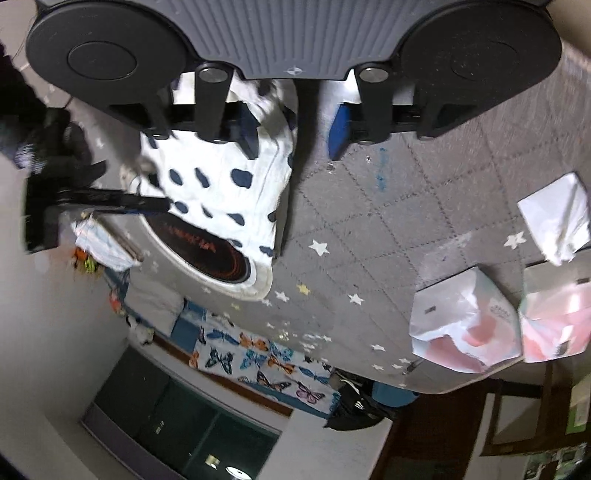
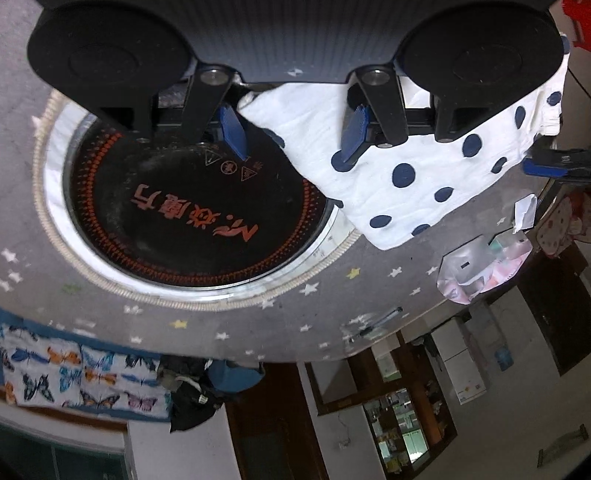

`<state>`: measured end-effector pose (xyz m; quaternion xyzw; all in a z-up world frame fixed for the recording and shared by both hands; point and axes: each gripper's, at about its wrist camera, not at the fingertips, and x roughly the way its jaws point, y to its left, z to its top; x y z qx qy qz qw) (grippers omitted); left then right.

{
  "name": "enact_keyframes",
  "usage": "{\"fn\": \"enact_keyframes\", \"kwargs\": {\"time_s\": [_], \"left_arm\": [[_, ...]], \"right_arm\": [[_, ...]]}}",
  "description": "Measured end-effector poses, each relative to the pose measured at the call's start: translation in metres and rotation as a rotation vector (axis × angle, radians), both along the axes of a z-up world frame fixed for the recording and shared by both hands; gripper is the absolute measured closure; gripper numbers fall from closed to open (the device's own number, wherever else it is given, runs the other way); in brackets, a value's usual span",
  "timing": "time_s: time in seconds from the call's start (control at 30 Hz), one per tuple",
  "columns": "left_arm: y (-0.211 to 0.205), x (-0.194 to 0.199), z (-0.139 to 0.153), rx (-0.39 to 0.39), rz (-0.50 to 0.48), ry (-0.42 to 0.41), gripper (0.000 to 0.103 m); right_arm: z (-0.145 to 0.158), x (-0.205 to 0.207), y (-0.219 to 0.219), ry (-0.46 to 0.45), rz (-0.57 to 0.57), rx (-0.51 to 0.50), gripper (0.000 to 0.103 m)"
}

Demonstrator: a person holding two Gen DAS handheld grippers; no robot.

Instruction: Fold clothes

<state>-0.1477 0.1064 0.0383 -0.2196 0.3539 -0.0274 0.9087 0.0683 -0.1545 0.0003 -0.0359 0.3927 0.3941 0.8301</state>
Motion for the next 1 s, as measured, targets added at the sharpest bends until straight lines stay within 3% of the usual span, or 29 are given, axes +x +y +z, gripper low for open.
{"fn": "enact_keyframes", "kwargs": {"time_s": [0.13, 0.3, 0.37, 0.7, 1.0], "left_arm": [[-0.002, -0.017, 0.005, -0.062, 0.013, -0.007, 0.054], [-0.009, -0.035, 0.003, -0.121, 0.009, 0.01, 0.051], [-0.012, -0.04, 0.0, -0.147, 0.012, 0.021, 0.05], [-0.026, -0.02, -0.028, -0.264, -0.005, 0.069, 0.048], [-0.054, 0.048, -0.036, -0.233, -0.109, 0.054, 0.054]], "right_arm": [[-0.01, 0.004, 0.004, 0.05, 0.019, 0.003, 0.054], [-0.01, -0.002, -0.002, 0.066, 0.018, 0.015, 0.081], [-0.008, -0.006, -0.006, 0.061, 0.019, 0.027, 0.087], [0.0, -0.039, -0.046, -0.007, -0.095, -0.011, 0.09], [0.002, -0.071, -0.093, -0.048, -0.304, -0.023, 0.09]]}}
